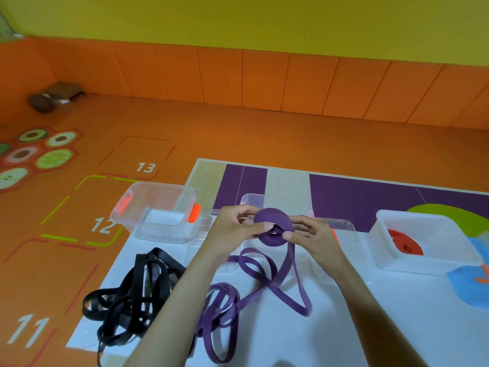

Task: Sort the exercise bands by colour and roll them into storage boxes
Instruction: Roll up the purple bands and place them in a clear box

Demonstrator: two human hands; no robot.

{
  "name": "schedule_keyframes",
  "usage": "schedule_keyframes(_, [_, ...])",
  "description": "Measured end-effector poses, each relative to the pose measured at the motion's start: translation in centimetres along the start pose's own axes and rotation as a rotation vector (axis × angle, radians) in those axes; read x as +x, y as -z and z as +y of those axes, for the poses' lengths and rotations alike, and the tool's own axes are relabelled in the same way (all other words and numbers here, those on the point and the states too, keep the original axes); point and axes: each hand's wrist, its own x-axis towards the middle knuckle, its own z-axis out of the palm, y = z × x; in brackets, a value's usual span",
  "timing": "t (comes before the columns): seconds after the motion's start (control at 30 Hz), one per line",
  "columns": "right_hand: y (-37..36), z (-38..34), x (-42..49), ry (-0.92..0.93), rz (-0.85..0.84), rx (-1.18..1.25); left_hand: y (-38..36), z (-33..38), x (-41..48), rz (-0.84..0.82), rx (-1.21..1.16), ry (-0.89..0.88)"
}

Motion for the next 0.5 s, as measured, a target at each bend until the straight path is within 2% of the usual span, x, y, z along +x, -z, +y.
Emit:
schedule_keyframes(0.17, [0.4,-1.2,0.7,0.025,0.048,-0.030,-1.3,-1.3,-0.4,0.095,-0.103,-0.024])
schedule_keyframes(0.37, [1.3,-3.9,1.7,0.026,-0.129,-0.316,0.4,1.8,0.5,-0.022,0.360,-0.126])
schedule_keyframes(0.43, [1.2,-4.8,2.0,0.062,-0.138,-0.295,0.8,3.5,1.0,-0.067,0.410,-0.184])
schedule_keyframes(0.5, [1.1,-5.5,2.2,0.097,-0.073,-0.167,1.1,5.0,1.3,-0.056,0.377,-0.239])
